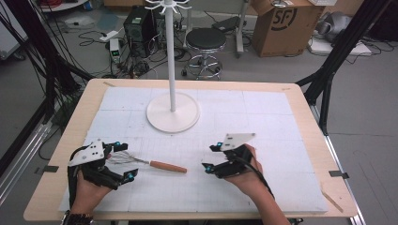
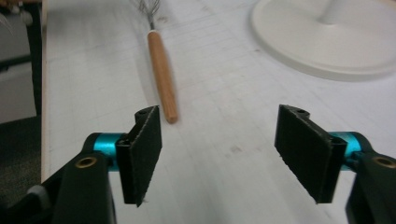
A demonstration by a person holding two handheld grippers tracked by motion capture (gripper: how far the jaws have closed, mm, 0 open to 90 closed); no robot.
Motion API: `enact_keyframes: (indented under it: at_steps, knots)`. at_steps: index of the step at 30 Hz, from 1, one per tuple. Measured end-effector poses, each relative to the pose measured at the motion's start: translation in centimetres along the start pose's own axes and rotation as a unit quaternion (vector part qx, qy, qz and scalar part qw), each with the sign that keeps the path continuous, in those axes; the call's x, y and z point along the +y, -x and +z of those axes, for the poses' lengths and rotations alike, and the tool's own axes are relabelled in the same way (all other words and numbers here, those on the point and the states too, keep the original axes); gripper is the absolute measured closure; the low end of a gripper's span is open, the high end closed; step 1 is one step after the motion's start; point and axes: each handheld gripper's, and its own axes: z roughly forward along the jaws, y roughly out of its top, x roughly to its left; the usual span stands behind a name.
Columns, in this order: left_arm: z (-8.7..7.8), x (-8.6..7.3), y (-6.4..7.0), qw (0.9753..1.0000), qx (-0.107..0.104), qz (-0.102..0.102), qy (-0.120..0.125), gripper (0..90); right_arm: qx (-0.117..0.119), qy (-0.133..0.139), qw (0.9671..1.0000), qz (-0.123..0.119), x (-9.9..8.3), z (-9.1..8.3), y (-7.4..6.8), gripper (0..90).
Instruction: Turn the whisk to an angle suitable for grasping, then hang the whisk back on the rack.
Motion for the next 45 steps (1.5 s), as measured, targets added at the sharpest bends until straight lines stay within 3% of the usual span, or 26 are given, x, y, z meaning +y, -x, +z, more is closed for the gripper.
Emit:
enact_keyframes:
  at_steps: [9,13,16,26,28,37,45]
  knots:
    - [0.6,0.2,0.4,0.9999,-0.006,0.005,-0.009,1.7,-0.040,0.073,0.9958,0.038,-4.7,-6.7,1.3,21.8]
    - [0.7,0.1,0.5,0.9999,-0.007,0.005,-0.011,1.7,-0.045,0.090,0.9939,0.046,-5.8,-7.7,1.5,21.3]
    - [0.7,0.1,0.4,0.9999,-0.008,0.005,-0.011,1.7,-0.046,0.096,0.9934,0.044,-6.2,-8.0,1.5,20.9]
    - [0.9,0.2,0.4,0.9998,-0.012,0.006,-0.011,1.7,-0.035,0.122,0.9908,0.047,-7.1,-8.4,1.9,8.0]
    - [0.8,0.2,0.4,0.9999,-0.011,0.006,-0.011,1.7,-0.043,0.124,0.9902,0.048,-7.0,-8.4,2.0,2.6]
    - [0.9,0.4,0.5,0.9998,-0.012,0.009,-0.011,1.7,-0.052,0.116,0.9907,0.050,-7.0,-8.2,1.7,1.5]
    - [2.0,0.4,0.4,0.9990,-0.021,0.016,-0.036,1.7,-0.061,0.115,0.9900,0.054,-7.1,-8.4,1.9,1.5]
